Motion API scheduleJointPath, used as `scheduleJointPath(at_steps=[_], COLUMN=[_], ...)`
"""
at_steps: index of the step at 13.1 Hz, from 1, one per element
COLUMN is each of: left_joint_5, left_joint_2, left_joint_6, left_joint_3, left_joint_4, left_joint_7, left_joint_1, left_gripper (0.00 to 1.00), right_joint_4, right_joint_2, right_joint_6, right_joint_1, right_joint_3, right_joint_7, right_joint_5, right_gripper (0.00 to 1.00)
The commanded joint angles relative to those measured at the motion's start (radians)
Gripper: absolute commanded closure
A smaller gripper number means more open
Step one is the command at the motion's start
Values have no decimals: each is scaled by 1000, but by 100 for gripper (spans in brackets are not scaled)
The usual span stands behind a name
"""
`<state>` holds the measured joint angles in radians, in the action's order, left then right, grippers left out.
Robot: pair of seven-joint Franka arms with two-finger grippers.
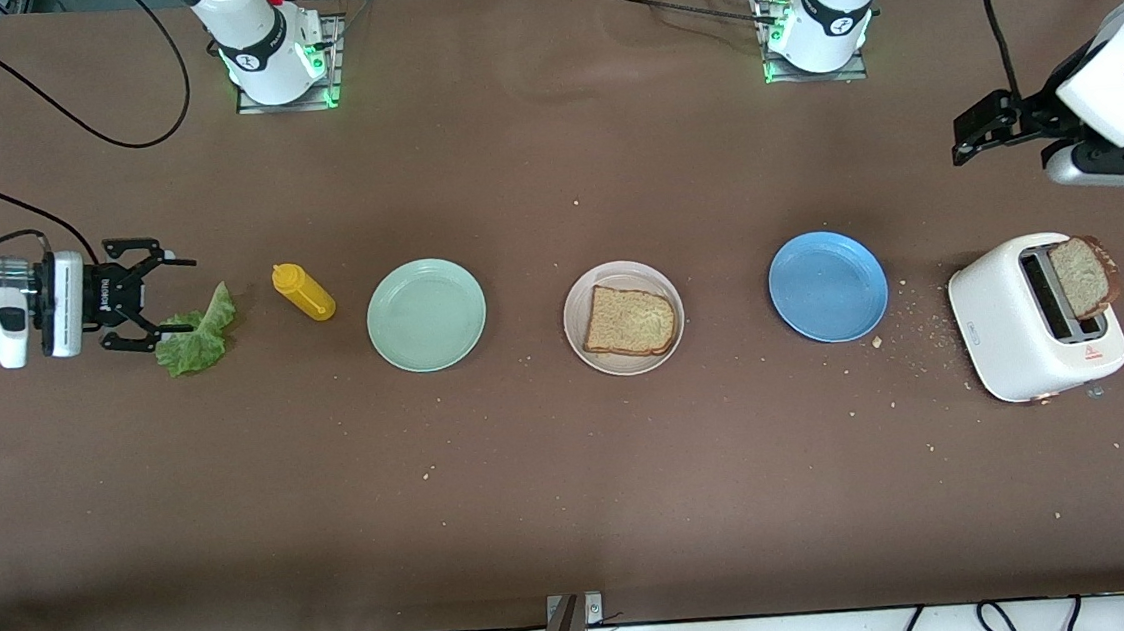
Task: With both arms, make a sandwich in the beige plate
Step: 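Grasp the yellow mustard bottle with the right gripper while the left gripper rises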
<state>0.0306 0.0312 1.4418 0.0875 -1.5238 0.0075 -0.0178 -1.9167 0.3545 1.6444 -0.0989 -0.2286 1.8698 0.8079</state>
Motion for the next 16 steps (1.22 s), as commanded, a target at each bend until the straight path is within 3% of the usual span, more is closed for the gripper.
scheduleJointPath(at_steps=[1, 8, 16], left_joint_5=[23, 23, 23], left_joint_2=[-34, -39, -42], left_joint_6=[8, 2, 2], left_joint_3=[-5, 23, 15], left_joint_4=[-33, -6, 1], left_joint_7=[2, -9, -11], left_joint_1=[9, 10, -8], left_gripper=[0, 0, 0], right_joint_4=[-27, -27, -21], right_joint_2=[82, 280, 369], right_joint_6=[-6, -116, -138], right_joint_1=[-39, -55, -47], right_joint_3=[5, 12, 38], right_joint_7=[174, 440, 597], right_joint_5=[98, 224, 306], right_gripper=[0, 0, 0])
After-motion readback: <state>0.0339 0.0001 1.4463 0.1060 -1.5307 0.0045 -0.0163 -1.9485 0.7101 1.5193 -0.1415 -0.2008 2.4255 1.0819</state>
